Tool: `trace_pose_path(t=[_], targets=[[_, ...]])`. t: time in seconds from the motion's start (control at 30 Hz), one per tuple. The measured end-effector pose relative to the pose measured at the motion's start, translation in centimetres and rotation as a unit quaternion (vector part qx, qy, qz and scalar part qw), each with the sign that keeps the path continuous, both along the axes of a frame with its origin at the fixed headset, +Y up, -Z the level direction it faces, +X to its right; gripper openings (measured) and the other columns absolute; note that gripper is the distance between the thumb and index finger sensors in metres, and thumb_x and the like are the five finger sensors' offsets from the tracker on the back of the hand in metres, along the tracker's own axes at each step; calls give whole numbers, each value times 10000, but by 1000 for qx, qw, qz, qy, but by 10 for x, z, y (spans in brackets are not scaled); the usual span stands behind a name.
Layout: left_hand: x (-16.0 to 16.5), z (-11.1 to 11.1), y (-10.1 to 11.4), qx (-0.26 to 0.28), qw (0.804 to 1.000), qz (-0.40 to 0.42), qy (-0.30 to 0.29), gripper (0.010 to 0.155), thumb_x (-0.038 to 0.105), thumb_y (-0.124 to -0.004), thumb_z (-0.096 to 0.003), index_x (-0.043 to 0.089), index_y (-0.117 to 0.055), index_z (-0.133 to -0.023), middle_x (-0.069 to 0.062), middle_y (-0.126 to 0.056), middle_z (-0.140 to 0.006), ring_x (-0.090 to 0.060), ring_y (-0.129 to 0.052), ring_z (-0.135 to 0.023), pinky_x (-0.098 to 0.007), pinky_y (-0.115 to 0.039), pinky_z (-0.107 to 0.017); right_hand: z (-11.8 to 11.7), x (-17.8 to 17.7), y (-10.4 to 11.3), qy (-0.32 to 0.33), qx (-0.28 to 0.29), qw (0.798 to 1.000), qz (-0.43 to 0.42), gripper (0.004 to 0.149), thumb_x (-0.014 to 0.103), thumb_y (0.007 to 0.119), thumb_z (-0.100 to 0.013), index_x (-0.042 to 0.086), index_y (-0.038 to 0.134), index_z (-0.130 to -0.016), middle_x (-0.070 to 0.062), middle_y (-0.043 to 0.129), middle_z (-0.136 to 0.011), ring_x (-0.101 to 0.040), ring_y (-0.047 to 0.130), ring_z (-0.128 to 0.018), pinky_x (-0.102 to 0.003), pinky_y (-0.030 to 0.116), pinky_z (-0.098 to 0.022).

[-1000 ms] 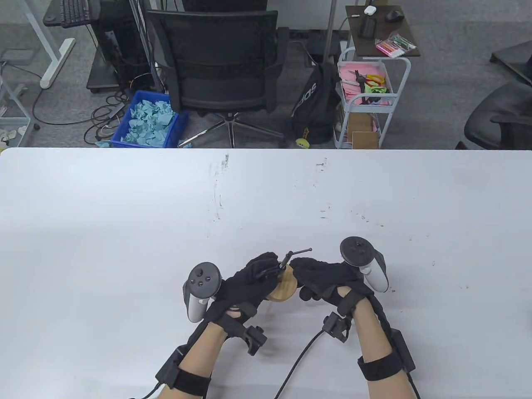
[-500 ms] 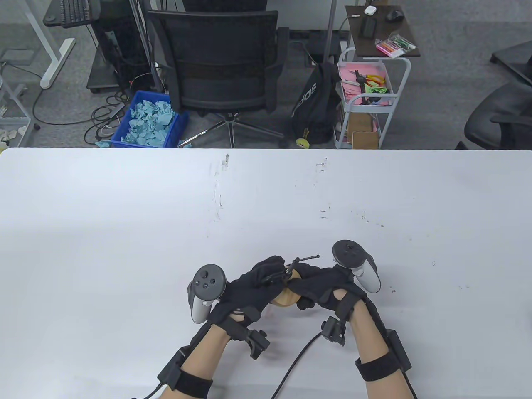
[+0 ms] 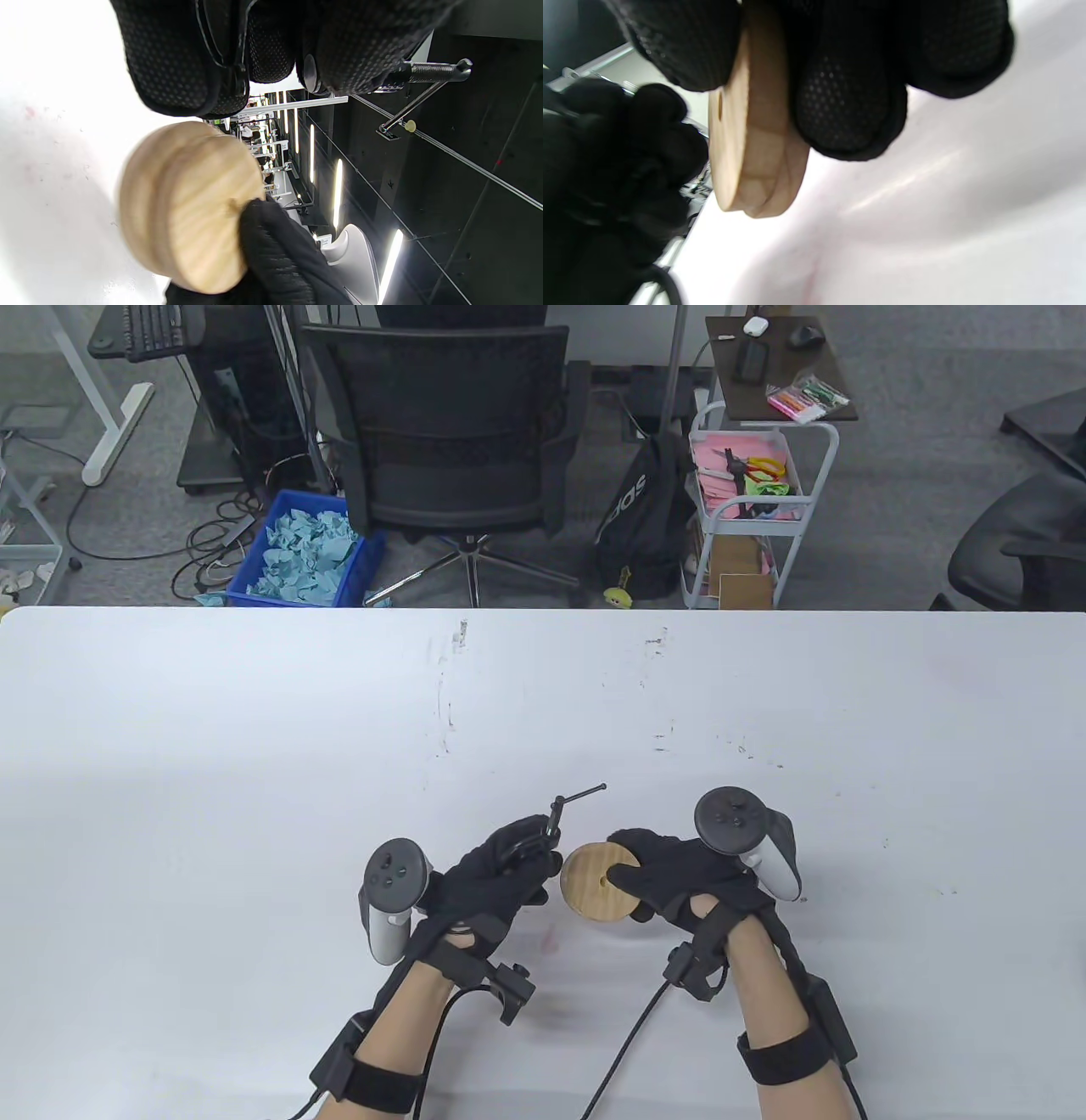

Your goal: Unscrew the clamp open

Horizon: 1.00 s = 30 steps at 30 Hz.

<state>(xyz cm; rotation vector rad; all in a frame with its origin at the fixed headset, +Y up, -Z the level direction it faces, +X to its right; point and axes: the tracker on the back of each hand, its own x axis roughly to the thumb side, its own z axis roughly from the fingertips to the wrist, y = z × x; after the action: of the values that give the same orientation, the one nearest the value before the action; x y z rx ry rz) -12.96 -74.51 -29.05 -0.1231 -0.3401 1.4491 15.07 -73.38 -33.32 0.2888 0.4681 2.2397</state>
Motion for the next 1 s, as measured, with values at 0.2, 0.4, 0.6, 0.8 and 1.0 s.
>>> trace_pose_path(t=[0.2, 0.4, 0.6, 0.8, 1.0], targets=[[0, 0, 0, 4, 1000, -19, 0, 427, 381, -819, -521, 302, -756, -936, -55, -702, -1063, -237, -1011, -748, -209, -924, -552, -3, 10, -11, -22, -10, 998, 56, 647, 460, 810, -402, 97, 687, -923, -87, 863, -703, -215, 1071, -384, -431, 862, -362], [-2, -2, -3, -7, 1000, -13, 2, 433, 387, -818, -517, 297, -757, -936, -61, -703, -1061, -240, -1012, -744, -210, -926, -548, -3, 11, -16, -41, -16, 995, 87, 637, 394, 794, -420, 105, 634, -964, -122, 811, -796, -233, 1066, -406, -434, 857, -383], [-3, -2, -3, -8, 1000, -10, 4, 434, 389, -817, -517, 296, -756, -936, -60, -704, -1059, -239, -1014, -740, -209, -926, -547, -1, 12, -17, -56, -9, 993, 100, 625, 365, 791, -423, 140, 627, -983, -153, 760, -858, -239, 1056, -398, -441, 845, -384], [-4, -2, -3, -11, 1000, -12, 3, 434, 389, -817, -516, 294, -758, -935, -64, -707, -1057, -240, -1016, -737, -211, -925, -546, 1, 14, -14, -67, 16, 989, 131, 618, 371, 789, -419, 146, 645, -976, -161, 747, -867, -226, 1058, -388, -429, 850, -377], [-4, -2, -4, -17, 1000, -17, 5, 435, 395, -815, -518, 290, -760, -936, -69, -709, -1054, -237, -1026, -722, -202, -934, -533, 3, 25, -6, -79, 34, 995, 60, 603, 373, 802, -406, 153, 676, -953, -122, 796, -818, -213, 1067, -349, -414, 863, -350]])
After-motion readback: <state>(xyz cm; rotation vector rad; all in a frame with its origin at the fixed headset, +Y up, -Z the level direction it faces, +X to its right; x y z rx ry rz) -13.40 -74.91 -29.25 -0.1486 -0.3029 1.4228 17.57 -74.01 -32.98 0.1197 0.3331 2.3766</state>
